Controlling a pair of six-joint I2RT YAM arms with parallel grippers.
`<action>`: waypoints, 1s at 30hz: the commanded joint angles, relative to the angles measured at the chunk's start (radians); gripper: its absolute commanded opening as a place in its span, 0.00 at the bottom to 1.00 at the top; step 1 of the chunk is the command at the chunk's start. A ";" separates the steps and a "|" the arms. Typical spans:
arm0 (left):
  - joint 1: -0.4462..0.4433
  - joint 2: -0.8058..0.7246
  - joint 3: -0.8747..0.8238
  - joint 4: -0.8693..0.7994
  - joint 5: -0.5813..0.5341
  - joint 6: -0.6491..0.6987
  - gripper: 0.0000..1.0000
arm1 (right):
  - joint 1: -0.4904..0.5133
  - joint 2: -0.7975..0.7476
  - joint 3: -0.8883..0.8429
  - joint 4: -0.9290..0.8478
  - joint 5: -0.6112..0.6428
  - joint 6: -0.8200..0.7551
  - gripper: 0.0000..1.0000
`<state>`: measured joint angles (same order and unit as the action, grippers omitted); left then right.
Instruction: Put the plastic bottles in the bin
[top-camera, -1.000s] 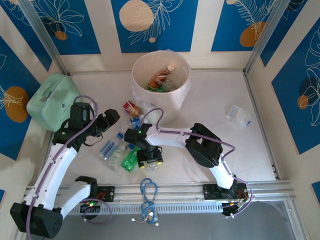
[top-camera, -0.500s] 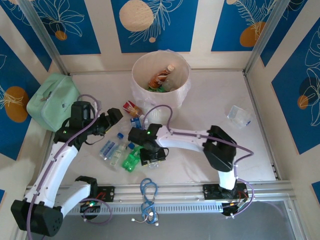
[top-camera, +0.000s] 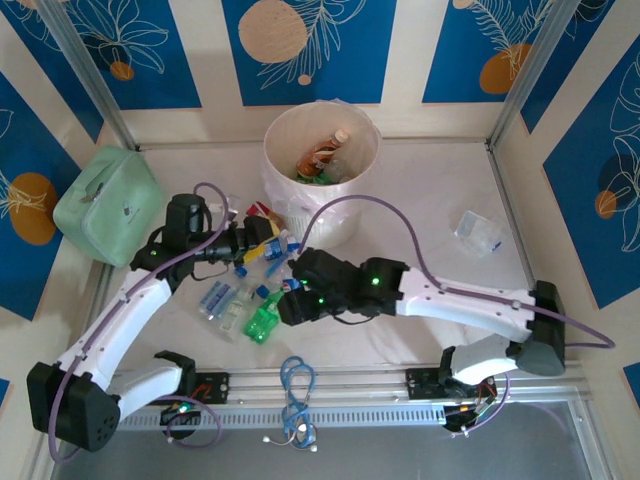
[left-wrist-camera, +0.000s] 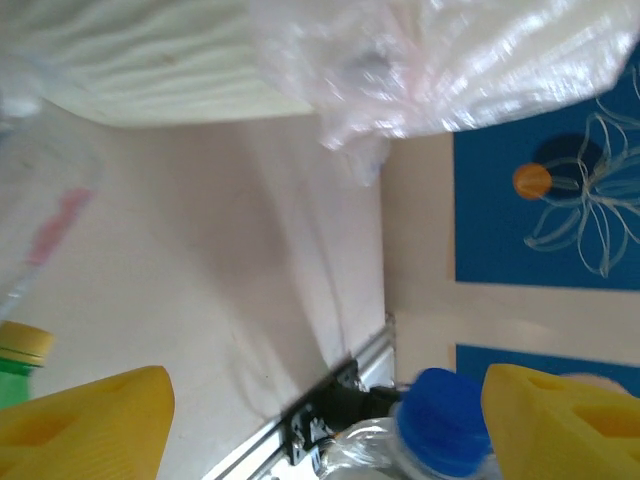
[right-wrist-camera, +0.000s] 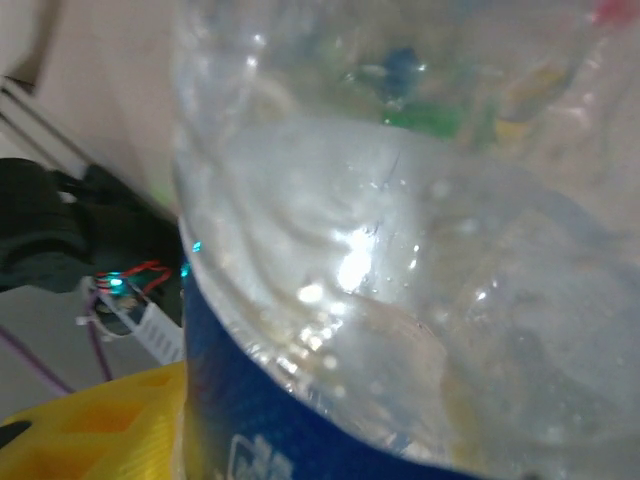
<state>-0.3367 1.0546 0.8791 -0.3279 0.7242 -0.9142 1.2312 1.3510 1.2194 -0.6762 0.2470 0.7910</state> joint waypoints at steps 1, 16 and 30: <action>-0.044 0.005 0.043 0.110 0.077 -0.037 0.80 | -0.003 -0.075 -0.018 0.087 -0.026 -0.062 0.54; -0.099 0.007 0.022 0.380 0.129 -0.224 0.82 | -0.025 -0.150 -0.042 0.115 -0.085 -0.051 0.54; -0.106 0.027 -0.003 0.479 0.159 -0.300 0.76 | -0.067 -0.171 -0.073 0.151 -0.151 -0.036 0.55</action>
<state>-0.4252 1.0824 0.8639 0.1551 0.8452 -1.2434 1.1767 1.2068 1.1618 -0.5564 0.1299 0.7509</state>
